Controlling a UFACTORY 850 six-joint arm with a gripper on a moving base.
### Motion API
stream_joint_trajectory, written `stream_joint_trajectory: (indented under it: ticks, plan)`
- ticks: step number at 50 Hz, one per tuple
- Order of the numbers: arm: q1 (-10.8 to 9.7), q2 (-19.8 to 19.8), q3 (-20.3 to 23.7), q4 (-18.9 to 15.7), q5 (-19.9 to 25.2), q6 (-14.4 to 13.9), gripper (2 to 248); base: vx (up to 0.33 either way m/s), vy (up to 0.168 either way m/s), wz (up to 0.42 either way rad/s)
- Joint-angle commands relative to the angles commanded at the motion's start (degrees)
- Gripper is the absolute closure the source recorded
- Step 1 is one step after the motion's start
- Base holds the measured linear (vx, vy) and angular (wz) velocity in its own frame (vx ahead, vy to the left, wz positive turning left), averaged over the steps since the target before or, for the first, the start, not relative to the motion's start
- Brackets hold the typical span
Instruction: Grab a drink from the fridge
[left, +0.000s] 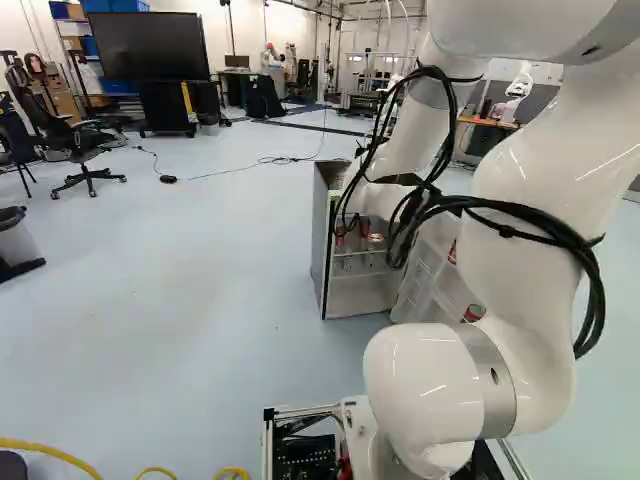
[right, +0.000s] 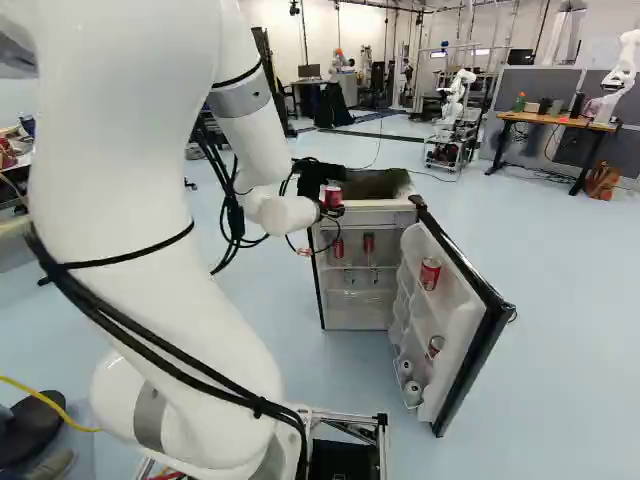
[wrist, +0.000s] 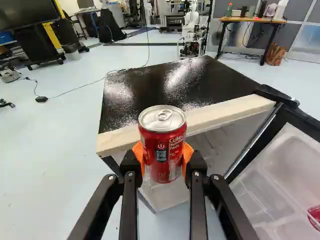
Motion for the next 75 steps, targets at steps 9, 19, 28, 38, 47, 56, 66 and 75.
stream_joint_trajectory:
  ticks: [9,19,28,38,47,56,66,75]
  plan:
    - [-0.16,-1.29,-1.47,0.00,0.36,0.00,155,0.000,0.000,0.000]
    - [-0.34,-2.72,-3.10,0.00,2.28,0.00,155,0.000,0.000,0.000]
    - [-0.49,-3.99,-4.58,0.00,3.27,0.00,155,0.000,0.000,0.000]
    - [-0.65,-5.39,-6.24,0.00,3.38,0.00,155,0.000,0.000,0.000]
    - [-0.80,-6.65,-7.73,0.00,3.38,0.00,155,0.000,0.000,0.000]
    - [-0.94,-7.94,-9.29,0.00,3.38,0.00,155,0.000,0.000,0.000]
    - [-1.09,-9.36,-10.92,0.00,3.38,0.00,155,0.000,0.000,0.000]
    - [-1.22,-10.88,-12.48,0.00,3.38,0.00,155,0.000,0.000,0.000]
